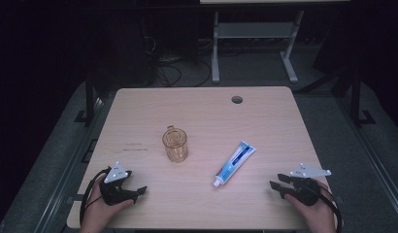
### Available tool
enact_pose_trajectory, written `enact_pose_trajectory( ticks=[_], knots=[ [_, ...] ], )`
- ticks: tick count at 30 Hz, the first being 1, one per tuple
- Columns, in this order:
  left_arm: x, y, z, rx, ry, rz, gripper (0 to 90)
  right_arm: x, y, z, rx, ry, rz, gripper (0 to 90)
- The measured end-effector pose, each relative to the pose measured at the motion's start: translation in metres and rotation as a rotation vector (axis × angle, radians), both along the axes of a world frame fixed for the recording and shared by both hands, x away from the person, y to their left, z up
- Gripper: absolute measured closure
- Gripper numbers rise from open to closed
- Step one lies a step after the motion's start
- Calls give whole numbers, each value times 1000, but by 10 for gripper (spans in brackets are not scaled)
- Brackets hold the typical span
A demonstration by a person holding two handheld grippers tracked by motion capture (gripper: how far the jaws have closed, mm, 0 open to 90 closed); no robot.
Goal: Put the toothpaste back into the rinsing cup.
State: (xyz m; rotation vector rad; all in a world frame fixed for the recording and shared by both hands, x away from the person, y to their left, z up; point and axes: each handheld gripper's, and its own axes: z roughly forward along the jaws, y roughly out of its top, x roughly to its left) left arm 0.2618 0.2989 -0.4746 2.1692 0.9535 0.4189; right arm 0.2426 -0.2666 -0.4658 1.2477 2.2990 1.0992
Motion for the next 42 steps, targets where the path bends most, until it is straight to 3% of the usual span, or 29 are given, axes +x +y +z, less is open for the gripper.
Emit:
enact_pose_trajectory(
  ticks=[1, 5, 15, 23, 42],
  knots=[
    [0, 0, 0, 0, 0, 0, 136, 1, 2, 3, 18, 8, 7, 748],
    [0, 0, 0, 0, 0, 0, 136, 2, 5, 10, 40, 13, 28, 899],
    [0, 0, 0, 0, 0, 0, 136, 8, 8, 23, 107, 34, 49, 900],
    [0, 0, 0, -2, 1, 1, 136, 16, 16, 32, 125, 36, 74, 900],
    [0, 0, 0, -4, -1, 2, 136, 39, 54, 48, 149, 36, 158, 900]
  ],
)
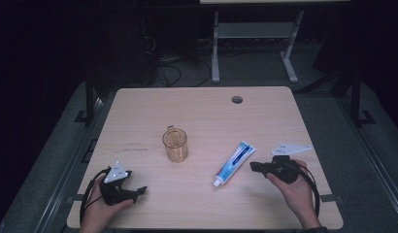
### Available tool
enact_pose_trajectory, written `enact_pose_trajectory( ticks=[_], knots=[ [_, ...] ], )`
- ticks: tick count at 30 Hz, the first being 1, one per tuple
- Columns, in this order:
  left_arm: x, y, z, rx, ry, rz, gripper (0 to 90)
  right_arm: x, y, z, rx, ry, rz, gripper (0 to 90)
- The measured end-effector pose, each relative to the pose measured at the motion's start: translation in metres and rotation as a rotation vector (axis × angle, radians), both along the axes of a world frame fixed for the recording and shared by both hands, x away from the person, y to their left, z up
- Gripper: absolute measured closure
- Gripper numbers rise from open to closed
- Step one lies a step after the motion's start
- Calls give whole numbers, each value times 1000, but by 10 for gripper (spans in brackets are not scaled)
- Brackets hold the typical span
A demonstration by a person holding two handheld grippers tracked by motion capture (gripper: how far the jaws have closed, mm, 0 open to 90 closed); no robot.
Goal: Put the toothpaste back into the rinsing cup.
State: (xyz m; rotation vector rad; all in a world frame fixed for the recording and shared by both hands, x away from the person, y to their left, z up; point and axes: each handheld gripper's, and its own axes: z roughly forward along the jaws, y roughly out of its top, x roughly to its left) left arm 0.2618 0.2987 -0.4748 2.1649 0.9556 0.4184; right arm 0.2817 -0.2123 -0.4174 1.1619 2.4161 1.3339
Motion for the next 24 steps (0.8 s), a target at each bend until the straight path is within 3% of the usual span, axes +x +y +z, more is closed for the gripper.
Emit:
enact_pose_trajectory(
  ticks=[24],
  knots=[
    [0, 0, 0, 2, 2, 0, 136, 24, 48, 7, 11, 4, 83, 900]
  ],
)
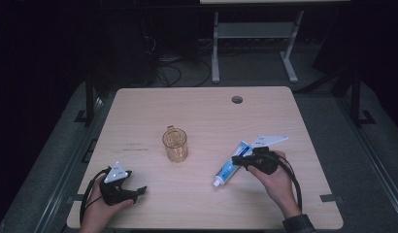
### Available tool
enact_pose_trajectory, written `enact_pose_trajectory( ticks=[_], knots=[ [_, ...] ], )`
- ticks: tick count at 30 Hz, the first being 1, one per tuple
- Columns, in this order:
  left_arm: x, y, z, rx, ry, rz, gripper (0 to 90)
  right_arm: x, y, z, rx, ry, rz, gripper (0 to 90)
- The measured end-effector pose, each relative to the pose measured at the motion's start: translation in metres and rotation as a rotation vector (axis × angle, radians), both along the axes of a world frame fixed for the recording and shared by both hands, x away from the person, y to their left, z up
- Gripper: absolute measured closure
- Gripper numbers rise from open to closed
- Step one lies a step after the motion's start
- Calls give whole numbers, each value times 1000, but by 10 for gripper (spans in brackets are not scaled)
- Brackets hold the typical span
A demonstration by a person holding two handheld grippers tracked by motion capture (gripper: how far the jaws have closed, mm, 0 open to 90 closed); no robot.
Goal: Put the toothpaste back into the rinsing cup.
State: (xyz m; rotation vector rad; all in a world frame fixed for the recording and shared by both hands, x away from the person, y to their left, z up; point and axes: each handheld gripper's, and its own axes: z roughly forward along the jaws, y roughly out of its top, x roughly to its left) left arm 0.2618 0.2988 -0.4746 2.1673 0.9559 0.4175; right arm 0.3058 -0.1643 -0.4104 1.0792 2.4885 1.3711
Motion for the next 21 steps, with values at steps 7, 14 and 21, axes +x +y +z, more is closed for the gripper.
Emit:
enact_pose_trajectory(
  ticks=[7, 14, 21],
  knots=[
    [0, 0, 0, 0, 0, 0, 137, 9, 20, -4, -13, 10, 36, 900],
    [0, 0, 0, 0, 1, 0, 137, 17, 35, -14, -28, 31, 58, 900],
    [0, 0, 0, 0, 0, 0, 136, 23, 49, -26, -55, 61, 72, 900]
  ],
)
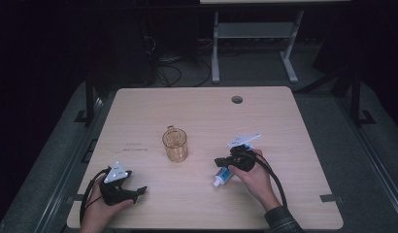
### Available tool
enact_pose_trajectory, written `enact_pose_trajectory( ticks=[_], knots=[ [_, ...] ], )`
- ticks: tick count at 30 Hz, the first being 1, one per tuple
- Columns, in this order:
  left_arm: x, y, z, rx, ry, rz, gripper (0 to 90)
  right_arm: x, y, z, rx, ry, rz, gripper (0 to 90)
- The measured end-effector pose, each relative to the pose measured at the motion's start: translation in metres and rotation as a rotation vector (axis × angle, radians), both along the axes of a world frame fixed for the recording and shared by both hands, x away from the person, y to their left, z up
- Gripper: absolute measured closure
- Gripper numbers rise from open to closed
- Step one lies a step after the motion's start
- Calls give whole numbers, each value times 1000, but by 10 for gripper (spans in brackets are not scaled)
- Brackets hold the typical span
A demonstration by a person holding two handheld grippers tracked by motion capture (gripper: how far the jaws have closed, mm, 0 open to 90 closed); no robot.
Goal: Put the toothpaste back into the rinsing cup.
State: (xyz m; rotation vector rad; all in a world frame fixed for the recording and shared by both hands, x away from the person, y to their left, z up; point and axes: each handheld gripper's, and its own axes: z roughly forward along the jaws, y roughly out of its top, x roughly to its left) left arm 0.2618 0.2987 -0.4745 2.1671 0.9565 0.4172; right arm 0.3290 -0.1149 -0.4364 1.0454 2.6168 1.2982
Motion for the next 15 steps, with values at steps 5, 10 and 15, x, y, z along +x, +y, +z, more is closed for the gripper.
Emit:
enact_pose_trajectory(
  ticks=[5, 10, 15],
  knots=[
    [0, 0, 0, 0, 0, 0, 136, 4, 6, -7, -22, 12, 6, 900],
    [0, 0, 0, 0, 0, 0, 136, 5, 12, -17, -61, 29, 15, 900],
    [0, 0, 0, 0, 0, 0, 136, 4, 13, -20, -77, 33, 20, 900]
  ],
)
